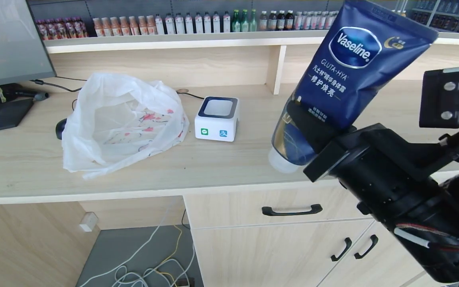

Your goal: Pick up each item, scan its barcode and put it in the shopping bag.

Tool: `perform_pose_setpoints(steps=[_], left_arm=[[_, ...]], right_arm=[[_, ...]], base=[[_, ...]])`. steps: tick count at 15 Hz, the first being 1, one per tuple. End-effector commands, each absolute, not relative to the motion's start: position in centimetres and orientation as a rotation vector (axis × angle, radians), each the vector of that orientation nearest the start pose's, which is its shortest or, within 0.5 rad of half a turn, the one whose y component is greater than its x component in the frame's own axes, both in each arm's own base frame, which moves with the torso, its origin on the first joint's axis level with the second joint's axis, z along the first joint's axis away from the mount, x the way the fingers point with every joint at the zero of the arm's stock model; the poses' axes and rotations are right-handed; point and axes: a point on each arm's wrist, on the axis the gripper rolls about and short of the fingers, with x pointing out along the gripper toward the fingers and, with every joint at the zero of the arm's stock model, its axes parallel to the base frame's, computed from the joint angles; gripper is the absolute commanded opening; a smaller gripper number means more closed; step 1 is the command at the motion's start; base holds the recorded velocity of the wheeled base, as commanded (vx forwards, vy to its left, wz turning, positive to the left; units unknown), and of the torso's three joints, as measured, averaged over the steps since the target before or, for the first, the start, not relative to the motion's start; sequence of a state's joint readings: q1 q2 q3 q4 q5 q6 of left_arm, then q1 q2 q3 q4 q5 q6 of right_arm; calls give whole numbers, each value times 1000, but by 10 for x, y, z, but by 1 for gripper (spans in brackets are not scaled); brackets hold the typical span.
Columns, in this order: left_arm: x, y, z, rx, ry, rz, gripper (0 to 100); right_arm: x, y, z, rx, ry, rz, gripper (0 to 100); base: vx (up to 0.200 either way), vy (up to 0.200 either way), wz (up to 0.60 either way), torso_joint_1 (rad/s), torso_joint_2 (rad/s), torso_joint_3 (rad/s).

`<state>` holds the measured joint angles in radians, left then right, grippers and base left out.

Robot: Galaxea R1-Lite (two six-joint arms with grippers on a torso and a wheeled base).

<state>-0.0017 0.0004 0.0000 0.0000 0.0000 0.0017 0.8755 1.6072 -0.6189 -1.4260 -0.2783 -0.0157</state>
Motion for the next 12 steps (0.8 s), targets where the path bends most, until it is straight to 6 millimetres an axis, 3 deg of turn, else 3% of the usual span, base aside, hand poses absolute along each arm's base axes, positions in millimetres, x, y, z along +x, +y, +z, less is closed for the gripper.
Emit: perform_pose_setpoints(steps=[1,2,4,12], left_arm=[[-23,0,75,2,0,-2,0],[-23,0,75,2,0,-2,0],[-23,0,75,3,0,-2,0],[-23,0,75,3,0,-2,0]], right_arm=[[194,197,240,232,-397,522,0],[203,193,243,242,-436,490,0],[210,194,271,296,-555,462,0],[241,173,262,305,-535,331,0]], base=[[0,0,0,0,0,0],[0,0,0,0,0,0],[0,0,0,0,0,0],[0,0,0,0,0,0]])
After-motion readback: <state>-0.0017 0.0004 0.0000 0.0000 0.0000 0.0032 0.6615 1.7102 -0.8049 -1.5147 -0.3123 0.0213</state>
